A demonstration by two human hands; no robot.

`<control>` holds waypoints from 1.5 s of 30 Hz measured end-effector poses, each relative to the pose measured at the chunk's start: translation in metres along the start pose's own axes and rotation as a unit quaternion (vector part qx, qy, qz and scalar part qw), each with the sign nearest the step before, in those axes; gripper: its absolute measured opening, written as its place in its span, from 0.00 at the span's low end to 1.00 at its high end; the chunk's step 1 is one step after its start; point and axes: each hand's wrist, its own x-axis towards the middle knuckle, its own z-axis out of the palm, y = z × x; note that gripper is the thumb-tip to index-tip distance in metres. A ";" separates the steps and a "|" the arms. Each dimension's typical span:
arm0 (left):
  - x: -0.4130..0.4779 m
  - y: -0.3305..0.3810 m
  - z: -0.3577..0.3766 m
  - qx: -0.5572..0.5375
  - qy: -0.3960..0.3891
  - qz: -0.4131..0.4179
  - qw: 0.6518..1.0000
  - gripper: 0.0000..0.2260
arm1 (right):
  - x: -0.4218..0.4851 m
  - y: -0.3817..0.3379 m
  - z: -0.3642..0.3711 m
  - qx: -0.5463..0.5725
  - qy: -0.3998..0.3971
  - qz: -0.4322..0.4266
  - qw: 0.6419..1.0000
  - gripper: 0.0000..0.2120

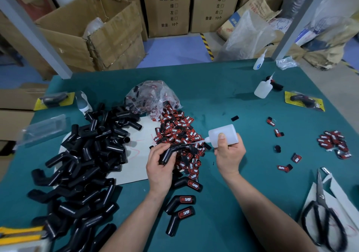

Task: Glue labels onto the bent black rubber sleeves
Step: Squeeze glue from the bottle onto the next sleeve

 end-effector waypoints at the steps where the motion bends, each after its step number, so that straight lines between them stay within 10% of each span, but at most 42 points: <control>1: 0.000 0.001 0.000 0.001 0.001 -0.002 1.000 0.17 | 0.000 0.000 0.000 -0.004 0.001 0.001 1.000 0.17; 24: 0.000 0.004 0.000 0.007 -0.002 -0.010 1.000 0.28 | 0.001 -0.004 -0.001 -0.028 0.004 -0.001 1.000 0.10; 45: -0.001 0.005 0.000 -0.009 0.004 -0.036 0.999 0.16 | -0.001 -0.003 -0.002 -0.037 0.001 0.004 0.999 0.16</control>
